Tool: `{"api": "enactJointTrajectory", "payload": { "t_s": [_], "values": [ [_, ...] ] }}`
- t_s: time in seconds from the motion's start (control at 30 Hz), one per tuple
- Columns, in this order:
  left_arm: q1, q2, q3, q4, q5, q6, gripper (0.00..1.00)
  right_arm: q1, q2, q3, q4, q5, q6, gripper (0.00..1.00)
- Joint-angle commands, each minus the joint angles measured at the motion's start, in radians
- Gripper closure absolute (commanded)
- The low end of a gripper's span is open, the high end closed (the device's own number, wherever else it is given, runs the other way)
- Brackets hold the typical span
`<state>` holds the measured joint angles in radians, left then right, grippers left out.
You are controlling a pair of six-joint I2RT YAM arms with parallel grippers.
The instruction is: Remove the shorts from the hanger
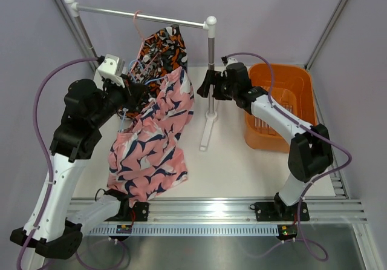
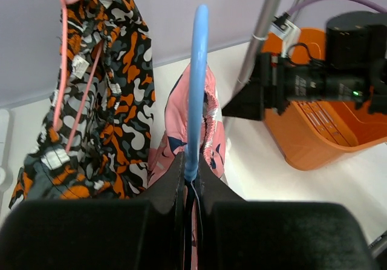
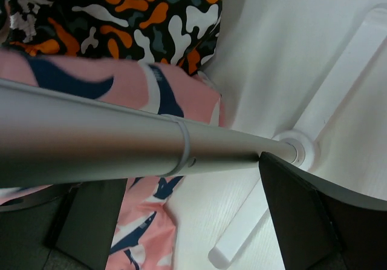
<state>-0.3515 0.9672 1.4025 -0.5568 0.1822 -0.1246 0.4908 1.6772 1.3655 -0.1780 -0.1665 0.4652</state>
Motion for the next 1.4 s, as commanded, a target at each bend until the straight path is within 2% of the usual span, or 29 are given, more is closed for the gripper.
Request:
{"api": "enactJointTrajectory", "payload": {
  "t_s": [0.0,0.1,0.23,0.47,0.7,0.77,0.87,1.0,1.2,1.37],
  "values": [
    [-0.004,-0.039,-0.008,0.017,0.062,-0.012,1.00,0.003,0.096,0.140,-0.052,0.080,-0.003,0.04],
    [-0.006,-0.042,-0.022,0.018,0.082,-0.018,1.00,0.003,0.171,0.245,-0.096,0.123,-0.020,0.04],
    [-0.009,-0.050,-0.036,0.029,0.079,-0.020,1.00,0.003,0.178,0.276,-0.107,0.136,-0.023,0.05],
    [-0.012,-0.010,-0.033,0.024,0.046,-0.020,1.00,0.003,-0.038,0.152,-0.092,0.127,0.001,0.04],
    [-0.033,0.037,-0.053,0.063,0.086,-0.033,1.00,0.003,-0.235,0.051,-0.141,0.121,0.001,0.04],
    [-0.050,0.041,-0.062,0.086,0.083,-0.041,1.00,0.011,-0.301,0.011,-0.147,0.090,0.021,0.04],
    [-0.070,0.051,-0.074,0.116,0.076,-0.066,1.00,0.057,-0.373,-0.006,-0.173,0.131,0.039,0.05],
    [-0.125,0.080,-0.073,0.141,0.031,-0.079,1.00,0.144,-0.352,0.070,-0.250,0.220,0.039,0.06],
    [-0.210,0.133,-0.037,0.158,-0.064,-0.069,1.00,0.276,-0.235,0.219,-0.360,0.361,0.056,0.10],
    [-0.239,0.142,-0.036,0.166,-0.101,-0.056,1.00,0.311,-0.157,0.291,-0.431,0.438,0.070,0.12]
  ]
}}
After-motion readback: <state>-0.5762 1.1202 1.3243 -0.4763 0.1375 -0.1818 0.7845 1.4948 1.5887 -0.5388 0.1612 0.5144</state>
